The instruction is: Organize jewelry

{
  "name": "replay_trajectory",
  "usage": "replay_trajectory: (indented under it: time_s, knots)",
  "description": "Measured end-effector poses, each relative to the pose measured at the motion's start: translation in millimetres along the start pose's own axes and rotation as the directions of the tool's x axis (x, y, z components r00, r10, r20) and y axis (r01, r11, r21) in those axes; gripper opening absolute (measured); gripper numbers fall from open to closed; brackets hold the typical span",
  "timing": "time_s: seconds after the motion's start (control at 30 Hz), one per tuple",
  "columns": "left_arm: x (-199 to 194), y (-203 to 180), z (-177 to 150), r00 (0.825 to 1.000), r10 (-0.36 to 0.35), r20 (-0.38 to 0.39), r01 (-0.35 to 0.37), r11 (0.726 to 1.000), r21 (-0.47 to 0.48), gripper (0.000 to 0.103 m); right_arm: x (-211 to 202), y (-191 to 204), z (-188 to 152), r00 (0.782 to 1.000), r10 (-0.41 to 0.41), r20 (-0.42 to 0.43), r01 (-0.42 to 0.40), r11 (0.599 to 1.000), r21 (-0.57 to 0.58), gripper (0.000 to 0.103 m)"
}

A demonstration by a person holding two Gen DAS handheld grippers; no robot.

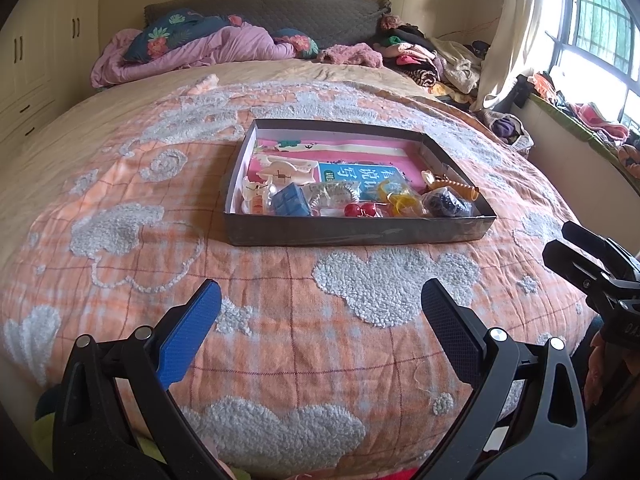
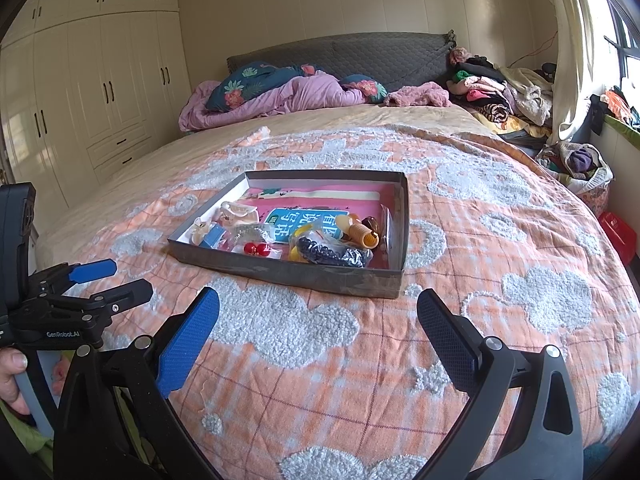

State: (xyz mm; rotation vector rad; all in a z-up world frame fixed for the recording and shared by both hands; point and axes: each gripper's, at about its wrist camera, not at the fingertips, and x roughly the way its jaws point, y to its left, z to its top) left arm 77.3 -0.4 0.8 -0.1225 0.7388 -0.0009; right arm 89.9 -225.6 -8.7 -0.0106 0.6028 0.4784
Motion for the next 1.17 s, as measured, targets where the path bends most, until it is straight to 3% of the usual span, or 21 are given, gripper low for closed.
replay_trajectory:
  time_s: [0.4,0.6,0.73,0.8,0.9,1.0,1.1,1.17]
  knots:
    - [14,12,-2,0.999,0.007,-0.052,-0.010,0.998,-0.054,0.094,6,-11,0,0.999,-0.040,-0.011,0.040,0.999,0.011,0.099]
    - [30,50,6,0.992,0.097,-0.080,-0.107,0.985,-0.136,0.094,22,-54,10,0.988,-0.153,-0.026,0.154,0.987,0.051,0.099]
    - [57,102,28,0.975,0.199,-0.103,-0.217,0.950,-0.223,0.094,44,-115,26,0.951,-0.306,-0.033,0.308,0.947,0.088,0.099]
    - [81,136,40,0.948,0.275,-0.157,-0.310,0.911,-0.272,0.094,63,-155,34,0.923,-0.374,-0.096,0.383,0.916,0.117,0.099]
    - [122,188,56,0.911,0.332,-0.244,-0.402,0.846,-0.349,0.094,91,-210,38,0.873,-0.456,-0.172,0.481,0.863,0.155,0.099]
    - [148,211,74,0.870,0.420,-0.258,-0.489,0.799,-0.350,0.094,116,-260,34,0.856,-0.448,-0.257,0.504,0.833,0.227,0.099]
    - [164,223,82,0.834,0.489,-0.254,-0.550,0.762,-0.341,0.094,136,-296,20,0.822,-0.468,-0.325,0.554,0.789,0.265,0.099]
    - [171,229,81,0.829,0.500,-0.251,-0.559,0.758,-0.335,0.095,138,-298,16,0.830,-0.464,-0.310,0.546,0.792,0.274,0.099]
